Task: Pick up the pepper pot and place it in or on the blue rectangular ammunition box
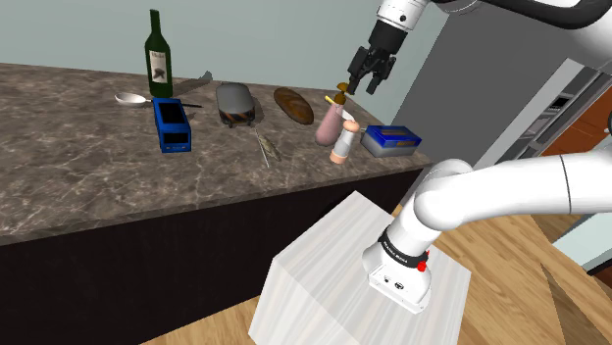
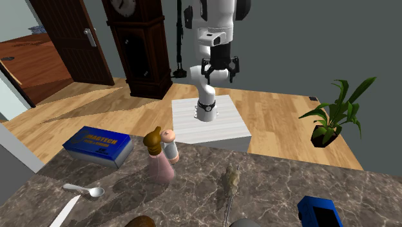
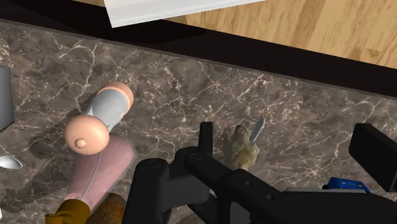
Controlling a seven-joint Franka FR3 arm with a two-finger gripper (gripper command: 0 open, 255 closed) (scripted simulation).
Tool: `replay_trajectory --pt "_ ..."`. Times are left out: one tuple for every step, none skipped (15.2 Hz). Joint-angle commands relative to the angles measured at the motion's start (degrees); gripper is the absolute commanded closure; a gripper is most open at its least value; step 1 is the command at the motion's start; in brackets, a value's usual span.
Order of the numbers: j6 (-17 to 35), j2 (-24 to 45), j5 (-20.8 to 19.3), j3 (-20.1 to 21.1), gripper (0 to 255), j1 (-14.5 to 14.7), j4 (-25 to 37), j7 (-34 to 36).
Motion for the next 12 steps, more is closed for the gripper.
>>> replay_trajectory --pt "0.0 0.0 0.0 0.0 0 0.0 0.0 0.0" --pt "1.2 0.2 -1.1 -0.7 0 -0.3 -1.1 -1.2" --pt "2.4 0.5 -2.1 -1.5 0 -0.6 -2.1 -2.3" --pt "3.7 0.9 -3.2 -2.3 0 -1.0 -3.0 -3.5" --pt "4.9 1.3 -4.3 -3.1 0 -1.3 -3.9 -4.6" --pt "6.3 1.8 -5.4 -3.9 0 -1.7 -4.7 -5.7" --pt "7.6 2.4 -6.5 -4.7 0 -2.1 -5.4 -6.8" --pt "9.0 3.1 -7.6 -5.5 0 -2.5 -6.1 -7.9" --pt "10.5 3.8 -8.6 -6.4 0 -2.8 -6.7 -8.9" --pt "11.9 4.6 -9.7 -7.2 0 -3.2 -7.2 -10.0" --pt "13.4 5.5 -10.8 -8.1 0 -3.6 -7.7 -11.0" --pt "14.9 6.5 -11.8 -8.9 0 -4.0 -8.1 -12.0"
